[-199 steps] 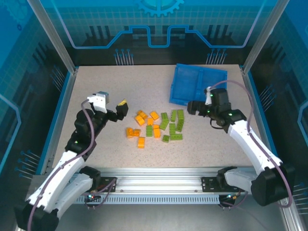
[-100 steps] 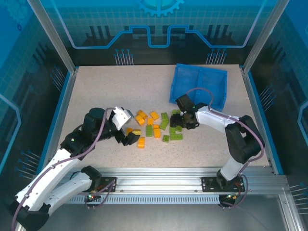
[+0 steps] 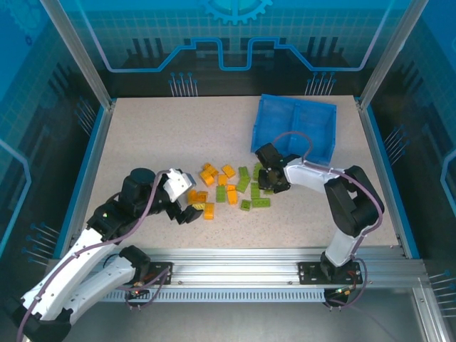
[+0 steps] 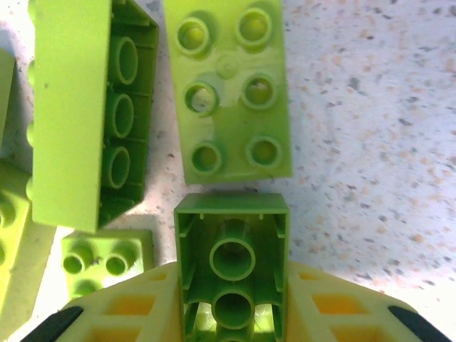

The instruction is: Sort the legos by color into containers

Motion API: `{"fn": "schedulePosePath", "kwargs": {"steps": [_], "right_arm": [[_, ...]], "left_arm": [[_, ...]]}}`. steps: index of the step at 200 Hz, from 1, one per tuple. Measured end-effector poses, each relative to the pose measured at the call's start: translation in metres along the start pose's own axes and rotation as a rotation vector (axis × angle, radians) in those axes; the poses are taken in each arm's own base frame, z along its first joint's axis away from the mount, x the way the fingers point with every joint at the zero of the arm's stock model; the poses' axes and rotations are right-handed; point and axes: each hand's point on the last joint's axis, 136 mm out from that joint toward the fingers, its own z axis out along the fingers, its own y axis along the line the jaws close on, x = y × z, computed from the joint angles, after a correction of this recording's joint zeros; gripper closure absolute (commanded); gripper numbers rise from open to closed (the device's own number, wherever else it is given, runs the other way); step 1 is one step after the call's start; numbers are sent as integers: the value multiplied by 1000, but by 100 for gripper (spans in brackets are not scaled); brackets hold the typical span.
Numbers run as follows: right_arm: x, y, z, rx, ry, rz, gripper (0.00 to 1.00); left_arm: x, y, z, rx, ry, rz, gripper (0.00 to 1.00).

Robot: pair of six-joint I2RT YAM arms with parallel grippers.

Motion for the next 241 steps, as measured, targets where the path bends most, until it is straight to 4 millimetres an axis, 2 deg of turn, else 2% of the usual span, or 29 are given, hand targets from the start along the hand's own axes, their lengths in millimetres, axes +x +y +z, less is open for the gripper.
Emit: {"fn": "schedulePosePath", "kwargs": {"steps": [24,50,65,78,87,99,118,136,169,190,211,241], "right_arm": [[-8,-4,-30,-21,-77,8,67],[-39,-14,-97,-66,-269,20,68],[-69,-32,-137,-72,-386,57,68],[-105,-59,-163,-43,-476,112,69],[-131,-79,-174,-5,-522,145,69],[-159,-100,-177,39,-544,172,69],[-202,-119,-156,85,-522,185,69],[-226,-133,-114,112,-454,198,70],[-231,-163,-32,160,-293,239,68],[-222,-173,4,174,-204,249,62],[-212,-175,20,181,-148,242,57],[-211,-174,15,169,-142,249,53]], "left_arm": [[0,0,0,0,-1,0,1],[1,-1,-1,-1,-5,2,1],[2,-1,-2,-2,-9,3,1],[1,-1,-2,-4,-15,5,1],[1,-1,-2,-4,-16,5,1],[1,-1,-2,-4,-16,6,1],[1,-1,-2,-5,-18,6,1],[0,-1,-4,-7,-25,7,1],[-3,-3,-10,-15,-51,16,1],[-5,-2,-11,-19,-61,20,1],[-5,-2,-11,-22,-61,20,1],[-4,-1,-9,-20,-54,18,1]]}}
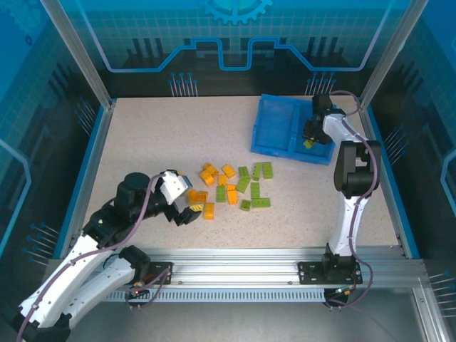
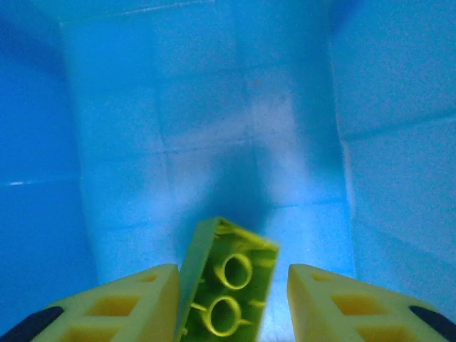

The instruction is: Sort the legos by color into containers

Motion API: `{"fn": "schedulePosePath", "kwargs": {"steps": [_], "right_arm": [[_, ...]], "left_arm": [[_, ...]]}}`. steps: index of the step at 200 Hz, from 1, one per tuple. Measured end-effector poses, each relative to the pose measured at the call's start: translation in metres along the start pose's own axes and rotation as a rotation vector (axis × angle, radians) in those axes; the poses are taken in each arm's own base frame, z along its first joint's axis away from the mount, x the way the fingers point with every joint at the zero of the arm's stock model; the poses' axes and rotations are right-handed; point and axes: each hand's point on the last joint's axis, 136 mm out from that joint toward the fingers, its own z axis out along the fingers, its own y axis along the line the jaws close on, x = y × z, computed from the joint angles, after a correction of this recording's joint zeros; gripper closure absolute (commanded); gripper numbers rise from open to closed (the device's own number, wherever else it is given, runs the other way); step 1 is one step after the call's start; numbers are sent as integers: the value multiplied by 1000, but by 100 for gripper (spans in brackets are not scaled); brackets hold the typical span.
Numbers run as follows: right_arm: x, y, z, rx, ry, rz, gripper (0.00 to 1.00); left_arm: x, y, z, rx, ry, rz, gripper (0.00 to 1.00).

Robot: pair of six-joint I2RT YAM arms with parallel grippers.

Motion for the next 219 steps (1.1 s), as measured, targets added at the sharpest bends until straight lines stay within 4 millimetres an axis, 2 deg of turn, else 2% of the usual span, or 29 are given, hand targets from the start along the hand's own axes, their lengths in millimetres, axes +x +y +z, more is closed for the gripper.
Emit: {"fn": "schedulePosePath", "kwargs": {"steps": [13,31,66,85,96,105,117,130,149,165,184,219], "right_arm": [[-2,0,-8,-11,-14,6,53],[-1,-2,-33,-35,-49,20,52],[8,1,-113,-143,-160,41,48],[31,26,-155,-244,-206,-2,47],[55,53,-173,-309,-207,-54,46],[78,75,-180,-351,-189,-104,46],[111,102,-180,-390,-145,-163,46],[149,126,-170,-403,-77,-227,47],[180,146,-146,-375,6,-277,47],[194,152,-118,-325,66,-291,48],[199,155,-89,-270,109,-299,50],[200,166,-67,-246,138,-298,52]], "left_arm": [[1,0,2,1,8,-3,1],[3,1,3,-1,15,-4,1],[2,2,3,-3,14,-4,1],[3,2,4,-3,16,-5,1],[3,2,5,-2,19,-5,1],[4,2,6,-1,22,-6,1],[5,2,8,1,29,-9,1],[7,2,10,6,40,-12,1],[11,0,13,20,54,-15,1],[14,-2,15,35,58,-18,1],[14,-5,15,50,57,-19,1],[14,-5,15,54,55,-19,1]]}}
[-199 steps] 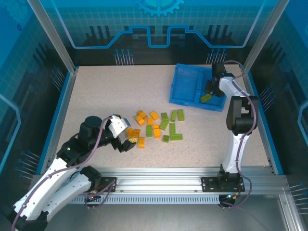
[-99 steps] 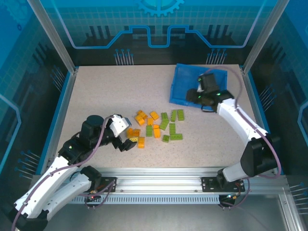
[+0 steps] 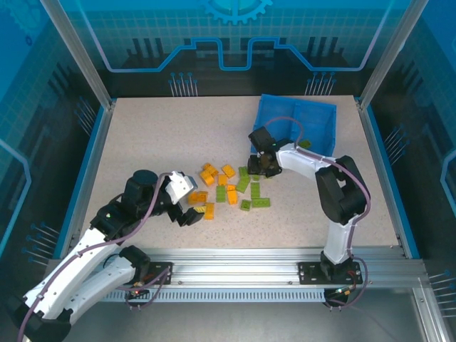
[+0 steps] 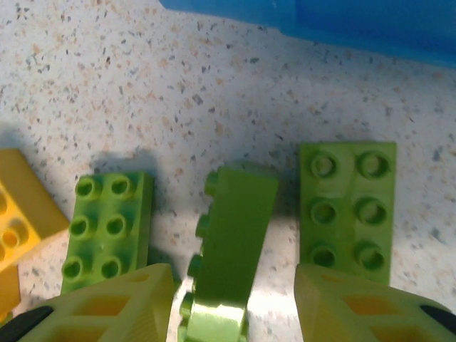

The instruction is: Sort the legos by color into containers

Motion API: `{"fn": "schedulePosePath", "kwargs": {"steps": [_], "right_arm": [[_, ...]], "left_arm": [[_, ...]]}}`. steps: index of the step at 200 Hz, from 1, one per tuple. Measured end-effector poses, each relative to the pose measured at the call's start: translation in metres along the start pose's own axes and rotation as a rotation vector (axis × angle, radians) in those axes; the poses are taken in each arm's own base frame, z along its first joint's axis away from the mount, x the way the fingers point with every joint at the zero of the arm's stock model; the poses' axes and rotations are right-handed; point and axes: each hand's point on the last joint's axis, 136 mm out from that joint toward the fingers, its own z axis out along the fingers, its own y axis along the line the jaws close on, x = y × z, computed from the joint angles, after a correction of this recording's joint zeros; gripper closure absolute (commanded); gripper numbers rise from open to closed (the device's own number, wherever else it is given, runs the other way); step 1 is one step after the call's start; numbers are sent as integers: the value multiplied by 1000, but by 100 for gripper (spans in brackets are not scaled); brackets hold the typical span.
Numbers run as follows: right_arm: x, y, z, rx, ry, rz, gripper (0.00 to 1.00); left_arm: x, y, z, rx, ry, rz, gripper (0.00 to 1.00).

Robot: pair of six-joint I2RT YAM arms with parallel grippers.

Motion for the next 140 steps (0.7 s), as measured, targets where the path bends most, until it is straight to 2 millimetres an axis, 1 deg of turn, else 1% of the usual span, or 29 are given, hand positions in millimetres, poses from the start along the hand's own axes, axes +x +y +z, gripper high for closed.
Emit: {"fn": "schedulePosePath", "kwargs": {"steps": [28,53,68,71,79,82,94,108,121,135,140], "right_arm": [[0,1,12,13,10,10,57],[-3,1,16,25,4,17,66],[-3,0,18,36,1,18,69],[-4,0,18,37,-1,17,75],[-3,-1,19,40,-3,18,78],[-4,-1,18,40,-5,21,81],[-4,-3,15,41,-15,18,83],[-3,-5,6,39,-28,8,83],[-6,-6,-10,25,-56,7,83],[-14,-4,-37,-6,-112,4,82],[-19,-4,-50,-19,-144,6,82]], "left_arm": [[0,0,1,4,2,-1,1],[2,0,3,7,10,-4,1],[2,-1,3,9,10,-5,1],[2,-1,3,9,10,-4,1],[2,-1,3,9,10,-5,1],[2,-1,3,9,10,-5,1],[2,-1,3,9,10,-5,1],[2,-1,3,9,10,-5,1],[2,-1,3,9,10,-5,1],[2,-1,3,10,11,-5,1],[2,-1,3,10,10,-5,1]]}}
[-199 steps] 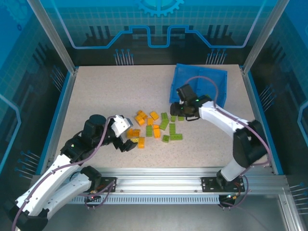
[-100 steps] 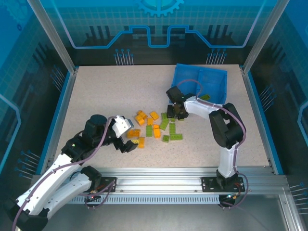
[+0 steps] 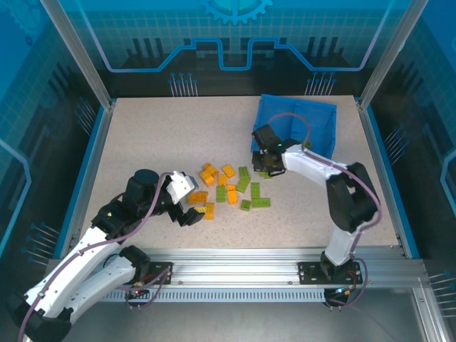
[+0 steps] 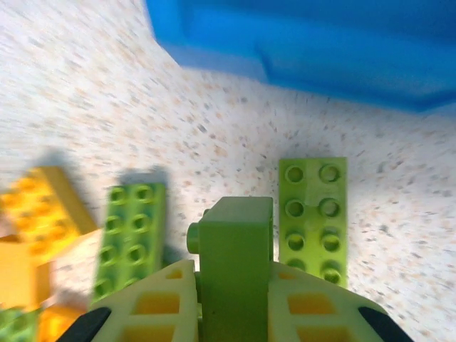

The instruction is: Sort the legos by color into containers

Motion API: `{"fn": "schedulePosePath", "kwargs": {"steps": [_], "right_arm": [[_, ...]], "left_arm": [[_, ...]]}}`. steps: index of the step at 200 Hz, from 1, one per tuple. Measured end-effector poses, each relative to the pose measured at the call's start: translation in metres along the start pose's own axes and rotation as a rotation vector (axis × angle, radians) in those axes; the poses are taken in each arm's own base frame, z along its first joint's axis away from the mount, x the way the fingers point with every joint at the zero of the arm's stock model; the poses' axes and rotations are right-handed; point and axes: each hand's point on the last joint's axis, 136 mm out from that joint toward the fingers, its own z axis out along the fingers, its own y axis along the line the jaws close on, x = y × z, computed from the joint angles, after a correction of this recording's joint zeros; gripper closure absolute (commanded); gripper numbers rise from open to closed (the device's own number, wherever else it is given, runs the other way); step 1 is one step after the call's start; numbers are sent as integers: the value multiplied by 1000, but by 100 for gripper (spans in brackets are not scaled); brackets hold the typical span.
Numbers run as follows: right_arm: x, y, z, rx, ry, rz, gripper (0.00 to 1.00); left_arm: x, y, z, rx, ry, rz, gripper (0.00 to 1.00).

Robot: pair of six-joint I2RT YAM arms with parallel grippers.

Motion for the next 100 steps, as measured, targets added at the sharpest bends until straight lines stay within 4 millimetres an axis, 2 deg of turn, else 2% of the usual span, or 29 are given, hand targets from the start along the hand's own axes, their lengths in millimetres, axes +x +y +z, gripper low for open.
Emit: {"fn": "schedulePosePath", "kwargs": {"steps": [16,28,38,53,63,76,90,100], "right_arm": [[-24,-2,-41,-35,-108,13,82],[-45,-13,-74,-45,-204,39,82],[-63,-31,-98,-31,-282,71,82],[-84,-66,-118,16,-358,130,82],[-98,-93,-121,61,-386,179,82],[-116,-129,-115,118,-390,237,82],[-134,-156,-96,165,-366,279,82],[-146,-171,-73,180,-335,304,82]], "left_arm": [[0,0,0,0,0,0,1],[0,0,0,0,0,0,1],[0,0,0,0,0,0,1],[-1,0,0,-1,-3,1,1],[-2,0,-1,-3,-8,3,1],[-4,0,-3,-6,-19,7,1],[-6,0,-4,-10,-30,11,1],[-7,1,-4,-11,-33,12,1]]}}
